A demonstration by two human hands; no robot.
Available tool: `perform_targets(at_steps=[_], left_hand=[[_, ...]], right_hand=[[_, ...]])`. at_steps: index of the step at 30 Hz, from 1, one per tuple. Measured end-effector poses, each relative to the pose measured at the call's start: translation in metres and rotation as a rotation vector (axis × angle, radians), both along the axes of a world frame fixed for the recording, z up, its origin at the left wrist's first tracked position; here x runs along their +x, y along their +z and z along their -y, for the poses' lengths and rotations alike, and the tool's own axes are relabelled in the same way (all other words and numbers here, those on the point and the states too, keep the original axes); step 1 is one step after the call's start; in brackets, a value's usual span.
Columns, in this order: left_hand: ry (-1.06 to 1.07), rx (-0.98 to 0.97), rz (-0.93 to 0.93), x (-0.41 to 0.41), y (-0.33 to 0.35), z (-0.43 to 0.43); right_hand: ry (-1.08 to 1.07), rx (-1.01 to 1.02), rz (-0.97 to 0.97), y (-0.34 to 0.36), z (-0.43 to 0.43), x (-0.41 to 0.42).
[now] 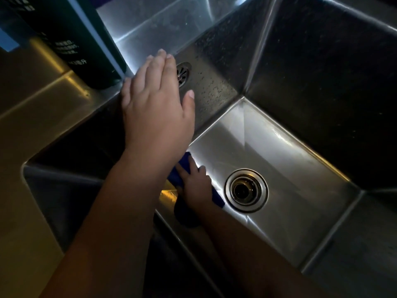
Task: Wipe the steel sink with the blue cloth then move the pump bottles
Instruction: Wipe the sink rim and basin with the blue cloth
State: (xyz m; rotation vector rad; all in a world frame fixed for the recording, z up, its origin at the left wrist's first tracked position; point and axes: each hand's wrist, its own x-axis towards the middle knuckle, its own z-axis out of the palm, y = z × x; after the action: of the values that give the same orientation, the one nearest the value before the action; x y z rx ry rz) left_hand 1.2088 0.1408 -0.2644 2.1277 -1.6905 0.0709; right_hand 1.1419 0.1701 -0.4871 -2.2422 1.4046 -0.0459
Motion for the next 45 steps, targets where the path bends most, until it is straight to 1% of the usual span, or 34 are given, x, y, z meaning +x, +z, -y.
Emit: perform_targets(at_steps=[1,3,5,7,9,12,14,16,21,26,30,31,33,35,38,41,43,45], left_hand=[[0.002,0.001,0.003,0.000,0.000,0.000],[0.000,-0.004,0.006,0.001,-0.001,0.000],[-0.001,-0.013,0.008,0.001,-0.001,-0.001],[-0.002,-0.018,0.006,0.001,-0.002,-0.002],[0.000,-0.018,0.004,0.000,-0.002,-0.002],[0.005,-0.004,0.002,-0.001,-0.001,0.000],[0.005,-0.001,-0.003,-0.001,-0.001,-0.002],[0.003,-0.011,-0.013,-0.001,0.000,-0.002],[0.006,-0.011,0.016,0.000,-0.001,-0.002],[0.013,-0.021,0.035,-0.001,-0.003,-0.003],[0.008,-0.027,0.037,-0.001,-0.003,-0.002],[0.007,-0.028,0.038,-0.001,-0.003,-0.002],[0.007,-0.030,0.032,-0.001,-0.003,-0.002],[0.005,-0.034,0.026,-0.001,-0.003,-0.002],[0.001,-0.036,0.029,0.000,-0.003,-0.002],[-0.003,-0.029,0.039,0.001,-0.004,-0.002],[-0.005,-0.028,0.039,0.002,-0.004,-0.002],[-0.006,-0.030,0.037,0.002,-0.004,-0.003]], right_hand=[[0.003,0.006,0.010,-0.002,0.010,0.001],[-0.061,0.009,0.043,-0.001,0.025,-0.005],[-0.123,-0.001,0.030,-0.001,0.044,-0.018],[-0.210,0.002,-0.002,0.001,0.062,-0.036],[-0.345,-0.007,-0.024,0.000,0.073,-0.062],[-0.565,0.004,-0.051,0.002,0.059,-0.095],[-0.628,0.032,-0.070,0.003,0.042,-0.100],[-0.616,0.039,-0.084,0.002,0.044,-0.098],[-0.508,0.019,-0.109,0.001,0.087,-0.089],[-0.397,0.043,-0.072,0.006,0.111,-0.094],[-0.433,0.042,-0.069,0.006,0.076,-0.127],[-0.442,0.004,-0.052,0.005,0.062,-0.133],[-0.431,0.019,-0.006,0.003,0.048,-0.142],[-0.436,-0.016,0.009,0.004,0.058,-0.142],[-0.415,0.057,-0.098,0.006,0.096,-0.137],[-0.372,0.063,-0.067,0.010,0.123,-0.144],[-0.346,0.071,-0.066,0.011,0.125,-0.155],[-0.375,0.048,-0.071,0.009,0.119,-0.172]])
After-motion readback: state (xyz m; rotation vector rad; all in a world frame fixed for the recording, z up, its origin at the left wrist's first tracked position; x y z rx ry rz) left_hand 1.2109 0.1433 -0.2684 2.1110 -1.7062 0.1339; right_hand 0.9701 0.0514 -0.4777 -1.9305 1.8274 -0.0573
